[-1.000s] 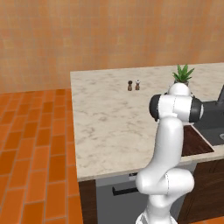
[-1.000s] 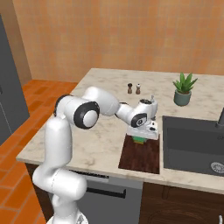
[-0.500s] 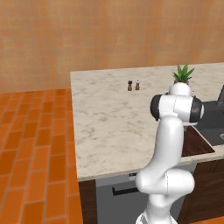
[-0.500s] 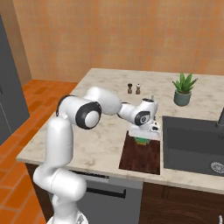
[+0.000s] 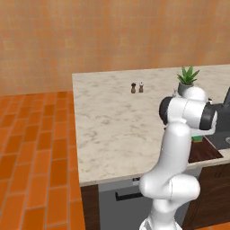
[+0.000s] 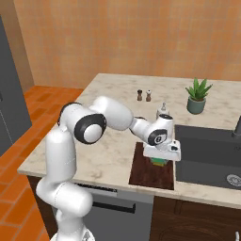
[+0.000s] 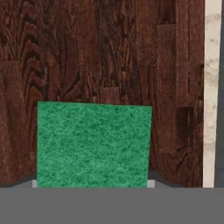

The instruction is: Pick up the sponge from the counter and clean the cutting board by briefly scrubbing or pressing down on the cutting board. Once finished, release the sponge.

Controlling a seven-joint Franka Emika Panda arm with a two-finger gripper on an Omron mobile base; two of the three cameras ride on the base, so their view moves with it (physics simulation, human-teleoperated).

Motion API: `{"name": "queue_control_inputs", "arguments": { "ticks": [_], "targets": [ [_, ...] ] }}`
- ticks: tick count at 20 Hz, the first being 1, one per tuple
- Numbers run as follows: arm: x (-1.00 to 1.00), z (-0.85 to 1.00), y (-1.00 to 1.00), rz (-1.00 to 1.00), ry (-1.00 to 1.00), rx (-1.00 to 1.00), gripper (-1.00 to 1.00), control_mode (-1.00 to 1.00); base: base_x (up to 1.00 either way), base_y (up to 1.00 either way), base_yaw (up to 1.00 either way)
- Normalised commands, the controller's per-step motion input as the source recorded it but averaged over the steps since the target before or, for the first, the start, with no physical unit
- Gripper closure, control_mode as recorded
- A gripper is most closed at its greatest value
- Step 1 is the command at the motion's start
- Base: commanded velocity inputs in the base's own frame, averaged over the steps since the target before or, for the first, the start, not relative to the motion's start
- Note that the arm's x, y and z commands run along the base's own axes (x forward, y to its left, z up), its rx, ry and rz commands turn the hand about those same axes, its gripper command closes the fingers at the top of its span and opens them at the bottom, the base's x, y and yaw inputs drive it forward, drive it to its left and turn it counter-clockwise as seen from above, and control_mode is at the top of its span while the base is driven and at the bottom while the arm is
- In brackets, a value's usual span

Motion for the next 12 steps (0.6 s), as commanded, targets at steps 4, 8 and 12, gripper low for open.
{"name": "queue_control_inputs", "arguments": {
  "ticks": [4,8,12],
  "targets": [
    [-1.00,-0.29,0.00,0.15,0.02,-0.10,1.00,-1.00,0.00,0.00,0.00],
    [-1.00,-0.25,-0.03,0.13,0.03,-0.06,1.00,-1.00,0.00,0.00,0.00],
    [-0.96,-0.26,-0.08,0.15,-0.02,-0.01,1.00,-1.00,0.00,0.00,0.00]
  ]
}}
